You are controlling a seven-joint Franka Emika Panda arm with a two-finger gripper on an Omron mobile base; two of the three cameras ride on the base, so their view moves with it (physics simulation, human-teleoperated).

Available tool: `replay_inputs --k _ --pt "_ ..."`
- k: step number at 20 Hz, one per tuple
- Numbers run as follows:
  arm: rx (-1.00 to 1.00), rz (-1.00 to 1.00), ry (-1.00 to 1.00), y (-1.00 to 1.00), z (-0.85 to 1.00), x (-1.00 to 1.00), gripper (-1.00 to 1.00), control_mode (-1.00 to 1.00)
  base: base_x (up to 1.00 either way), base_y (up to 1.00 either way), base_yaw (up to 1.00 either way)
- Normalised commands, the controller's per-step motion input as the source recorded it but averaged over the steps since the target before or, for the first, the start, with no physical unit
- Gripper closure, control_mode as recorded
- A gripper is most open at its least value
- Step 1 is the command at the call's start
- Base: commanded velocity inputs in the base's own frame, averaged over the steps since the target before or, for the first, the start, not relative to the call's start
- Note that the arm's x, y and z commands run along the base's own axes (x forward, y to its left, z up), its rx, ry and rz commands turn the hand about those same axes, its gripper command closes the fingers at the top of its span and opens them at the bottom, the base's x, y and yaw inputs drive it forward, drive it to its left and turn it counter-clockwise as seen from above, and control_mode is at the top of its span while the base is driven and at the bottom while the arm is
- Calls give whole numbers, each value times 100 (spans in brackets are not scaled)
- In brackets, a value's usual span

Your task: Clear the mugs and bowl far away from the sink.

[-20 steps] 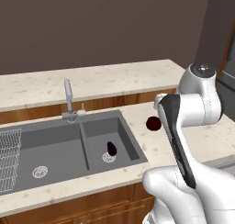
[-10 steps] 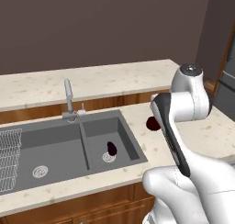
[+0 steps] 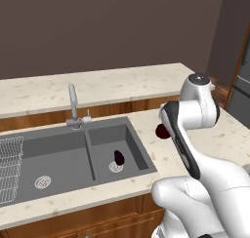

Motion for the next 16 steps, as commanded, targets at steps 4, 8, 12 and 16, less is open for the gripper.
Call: replay_inputs --k 4,8,12,16 --pt "0 0 8 -10 -40 29 -100 -100 0 0 0" --pt "0 0 8 -4 -33 26 -100 -100 0 0 0" --pt "4 0 5 0 -21 24 -100 -100 0 0 0" --pt "4 0 7 0 -23 34 -100 -100 0 0 0"
